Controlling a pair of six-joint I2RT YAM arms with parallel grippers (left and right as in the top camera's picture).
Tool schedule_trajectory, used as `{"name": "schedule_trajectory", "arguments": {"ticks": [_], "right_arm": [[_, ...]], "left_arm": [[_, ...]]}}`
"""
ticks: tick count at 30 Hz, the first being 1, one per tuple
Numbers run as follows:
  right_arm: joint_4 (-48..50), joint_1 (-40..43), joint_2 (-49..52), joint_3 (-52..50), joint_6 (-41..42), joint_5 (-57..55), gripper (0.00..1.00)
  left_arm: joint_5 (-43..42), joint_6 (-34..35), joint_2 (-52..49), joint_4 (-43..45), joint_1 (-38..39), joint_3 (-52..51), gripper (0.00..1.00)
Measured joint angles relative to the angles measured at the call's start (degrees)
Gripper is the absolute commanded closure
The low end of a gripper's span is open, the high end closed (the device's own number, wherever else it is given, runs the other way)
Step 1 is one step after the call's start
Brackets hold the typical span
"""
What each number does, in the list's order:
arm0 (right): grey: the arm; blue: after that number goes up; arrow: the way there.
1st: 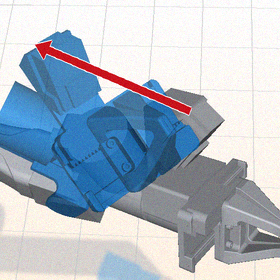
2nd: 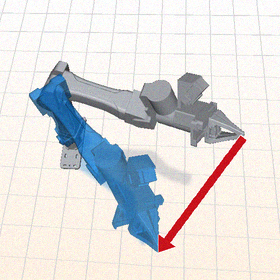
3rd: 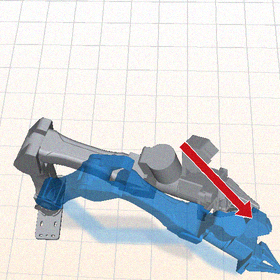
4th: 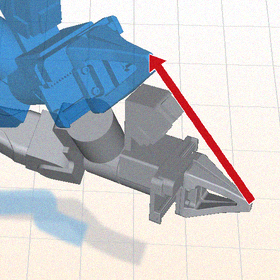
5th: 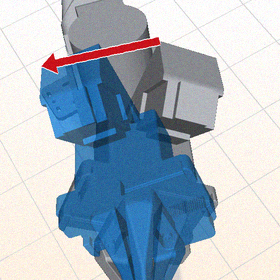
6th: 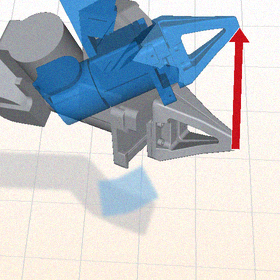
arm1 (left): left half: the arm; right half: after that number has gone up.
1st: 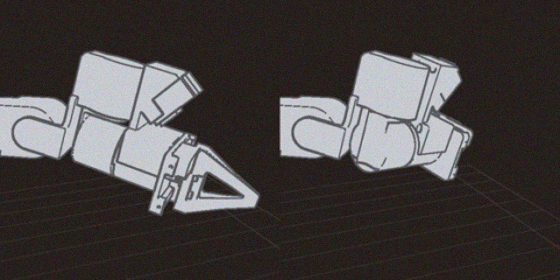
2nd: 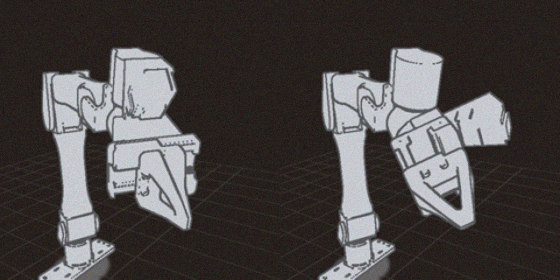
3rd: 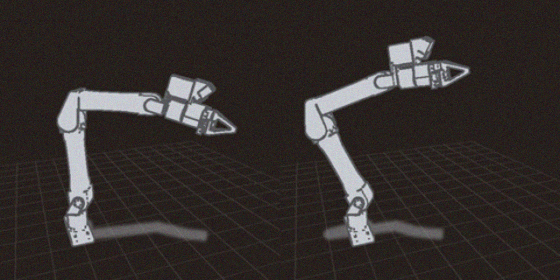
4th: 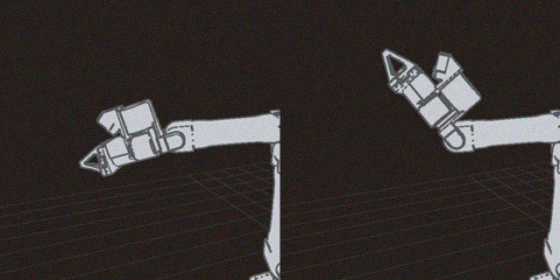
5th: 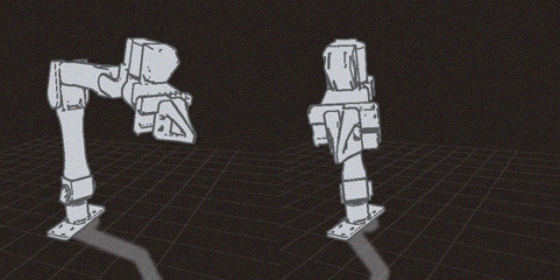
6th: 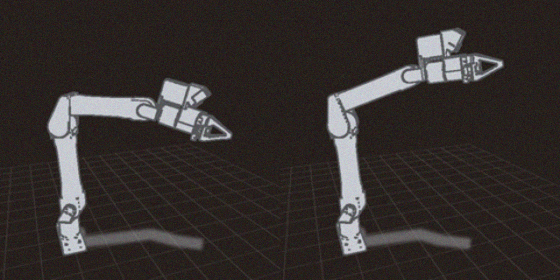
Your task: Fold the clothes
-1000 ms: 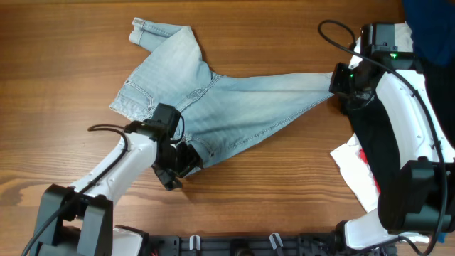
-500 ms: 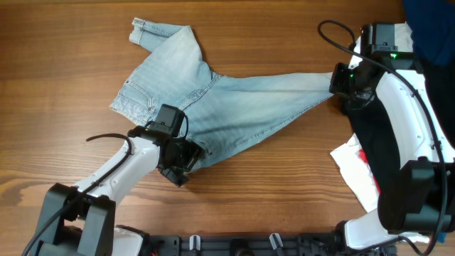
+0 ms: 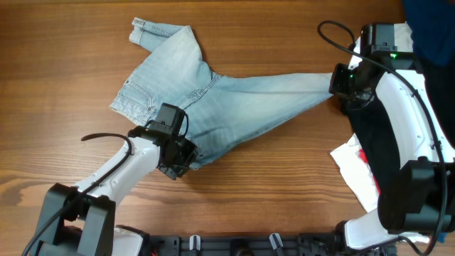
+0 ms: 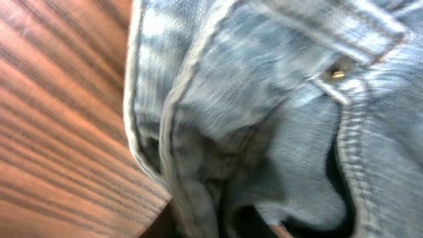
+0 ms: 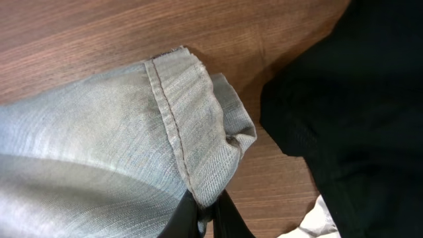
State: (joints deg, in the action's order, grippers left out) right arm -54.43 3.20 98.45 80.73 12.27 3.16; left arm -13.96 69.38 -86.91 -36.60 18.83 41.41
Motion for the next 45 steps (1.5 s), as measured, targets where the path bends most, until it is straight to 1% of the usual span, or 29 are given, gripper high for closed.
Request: {"name": "schedule_trajectory", "arguments": {"ticks": [3,5,8,10,11,12,13,14,15,18,22,23,27,29,32,35,39,41,42,43,44,45], "right_arm": [[-0.68,0.0,0.0,-0.02,0.02,-0.24,0.96],[-1.51,0.0,0.0,-0.02,0.04,-0.92,0.96],[-2.78,0.0,0.0,-0.02,0.5,-2.01,0.96],[-3.63,0.0,0.0,-0.02,0.61,-2.1,0.96],[-4.07,0.0,-0.11,-0.02,0.76,-1.88,0.96],[-4.61,0.07,-0.55,-0.02,0.96,-1.51,0.96],[-5.11,0.2,-1.55,-0.02,1.01,-1.01,0.96],[-5.51,0.39,-2.86,-0.02,1.11,-0.35,0.96],[-6.25,0.66,-5.01,-0.02,1.16,0.46,0.96],[-8.31,1.05,-12.44,0.5,1.16,3.02,0.96],[-10.47,1.25,-24.26,5.16,1.16,4.81,0.96],[-10.86,1.53,-29.77,8.11,1.14,4.94,0.96],[-11.26,2.1,-38.56,13.97,1.14,4.5,0.96],[-11.19,2.27,-41.75,16.44,1.22,3.96,0.96],[-11.13,2.27,-44.89,19.93,1.38,3.87,0.96],[-10.82,2.25,-43.91,20.59,1.4,4.0,0.96],[-9.79,2.19,-32.13,20.81,1.53,6.1,0.96],[-7.93,1.95,-24.68,20.76,1.46,7.23,0.96],[-5.68,1.84,-20.28,20.72,1.31,7.63,0.96],[-2.23,1.77,-14.16,20.65,1.31,7.82,0.96],[0.55,1.75,-10.47,20.46,1.27,7.72,0.96],[3.45,1.75,-7.28,20.37,1.36,6.97,0.96]], "left_arm": [[0.04,-0.07,0.46,-0.02,0.0,0.0,0.92],[0.28,-0.46,1.38,-0.13,0.0,-0.02,0.92],[0.9,-2.73,6.56,-1.36,-0.13,-0.11,0.92],[1.01,-5.4,12.09,-2.43,-1.36,-0.09,0.92],[0.04,-8.79,15.47,-3.34,-2.91,-0.02,0.92],[-1.11,-12.79,19.96,-6.23,-5.57,0.9,0.92],[-1.77,-15.32,22.77,-7.98,-7.37,2.1,0.92],[-3.13,-18.12,25.46,-12.83,-9.99,5.11,0.91],[-3.69,-19.74,26.88,-14.97,-11.45,6.99,0.9],[-6.56,-26.38,31.34,-22.75,-17.97,19.21,0.9],[-8.61,-33.09,32.83,-30.49,-21.53,36.39,0.9],[-8.68,-35.39,32.96,-32.15,-21.99,43.1,0.9],[-8.41,-37.44,33.14,-36.61,-22.29,53.57,0.89],[-7.78,-37.83,33.38,-37.44,-22.34,57.24,0.88],[-5.2,-38.32,34.29,-38.8,-22.34,59.34,0.88],[-4.28,-38.6,33.0,-38.6,-22.34,59.39,0.88],[-4.35,-38.73,25.38,-35.19,-22.21,59.43,0.9],[-4.42,-38.77,19.69,-30.4,-21.84,59.47,0.92],[-4.66,-39.12,15.61,-26.84,-21.44,59.41,0.95],[-5.33,-39.98,9.92,-20.33,-20.63,59.36,0.96],[-5.7,-40.37,6.14,-16.22,-20.04,59.19,0.96],[-6.19,-41.07,2.36,-9.68,-19.39,59.06,0.96]]}}
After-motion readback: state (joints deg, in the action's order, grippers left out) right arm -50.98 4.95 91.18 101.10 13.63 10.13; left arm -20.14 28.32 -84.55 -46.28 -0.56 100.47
